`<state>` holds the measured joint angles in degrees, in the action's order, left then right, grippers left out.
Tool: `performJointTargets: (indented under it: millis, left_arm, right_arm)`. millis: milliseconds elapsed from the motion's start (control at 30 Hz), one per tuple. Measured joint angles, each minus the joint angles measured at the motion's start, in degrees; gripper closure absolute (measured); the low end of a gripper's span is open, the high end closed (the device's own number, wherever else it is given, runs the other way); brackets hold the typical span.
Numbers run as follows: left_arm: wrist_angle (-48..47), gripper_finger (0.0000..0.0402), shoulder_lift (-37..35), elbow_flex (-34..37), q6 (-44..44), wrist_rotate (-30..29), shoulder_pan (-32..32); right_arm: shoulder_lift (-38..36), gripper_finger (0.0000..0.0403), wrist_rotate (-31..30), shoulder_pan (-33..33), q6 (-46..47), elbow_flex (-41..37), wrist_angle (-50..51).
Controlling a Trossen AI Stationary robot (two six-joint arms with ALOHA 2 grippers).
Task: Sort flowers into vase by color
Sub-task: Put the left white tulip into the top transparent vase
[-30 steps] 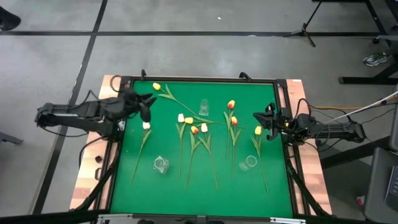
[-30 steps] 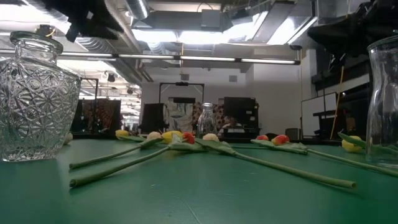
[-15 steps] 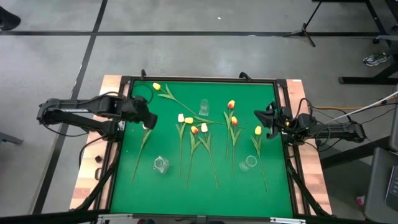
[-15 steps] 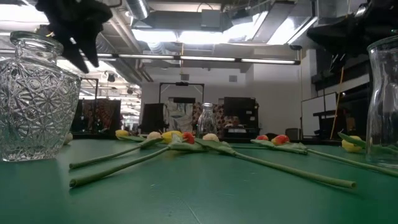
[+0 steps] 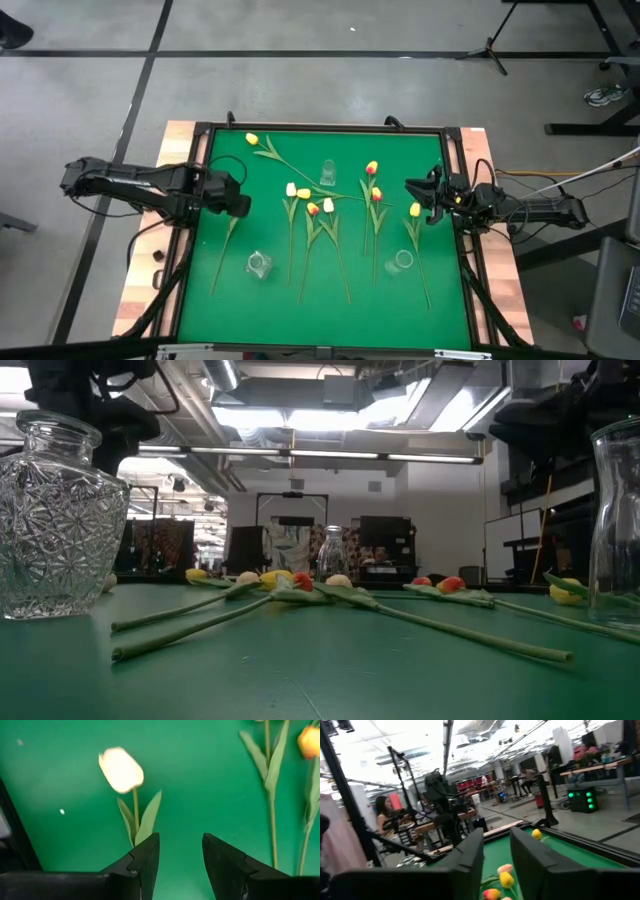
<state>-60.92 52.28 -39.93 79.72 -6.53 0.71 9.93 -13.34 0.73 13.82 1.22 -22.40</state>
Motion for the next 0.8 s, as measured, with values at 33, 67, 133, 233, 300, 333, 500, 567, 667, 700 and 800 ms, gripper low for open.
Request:
performJointTargets:
  millis: [33, 67, 133, 233, 300, 333, 500, 567, 667, 700, 800]
  left_arm:
    - [0.12, 0.0256, 0.38, 0.34, 0.62, 0.19, 0.65]
    - [0.10, 0.0256, 0.79, 0.60, 0.96, 0.19, 1.29]
    - [0.03, 0.0256, 1.77, 0.65, 1.15, 0.17, 2.44]
    - [0.15, 0.0256, 4.28, 0.65, 0.76, -0.31, 4.08]
    - [0.43, 0.0256, 6.16, 0.65, -0.77, -0.34, 5.17]
    - [0.77, 0.0256, 7.22, 0.65, -1.29, -0.22, 5.69]
    - [2.02, 0.0256, 11.43, 0.65, -1.26, 0.04, 6.82]
    - [1.74, 0.0256, 12.49, 0.65, -0.85, 0.02, 7.34]
    - [1.72, 0.0256, 13.70, 0.65, 0.69, -0.05, 8.35]
    - [1.72, 0.0256, 14.06, 0.65, 0.78, -0.16, 8.68]
    - [1.60, 0.0256, 14.63, 1.54, 1.97, -0.18, 9.23]
  right_arm:
    - [0.02, 0.0286, 0.92, -0.01, 0.05, 0.00, 0.03]
    - [0.02, 0.0277, 2.03, 0.00, 0.05, 0.00, 0.02]
    - [0.02, 0.0260, 4.15, -0.01, 0.05, -0.01, 0.21]
    - [0.02, 0.0243, 5.92, 0.00, 0.05, 0.01, 0.40]
    - [0.02, 0.0234, 6.05, 0.00, 0.05, 0.01, 0.61]
    - [0.02, 0.0231, 6.05, 0.00, 0.05, 0.00, 0.92]
    - [0.02, 0.0224, 5.94, 0.00, 0.05, -0.01, 2.08]
    - [0.02, 0.0224, 5.94, -0.01, 0.05, 0.01, 2.62]
    - [0.02, 0.0225, 5.94, 0.00, 0.05, 0.01, 3.35]
    - [0.02, 0.0225, 5.93, 0.00, 0.05, 0.00, 3.40]
    - [0.02, 0.0225, 5.92, 0.00, 0.05, 0.01, 3.49]
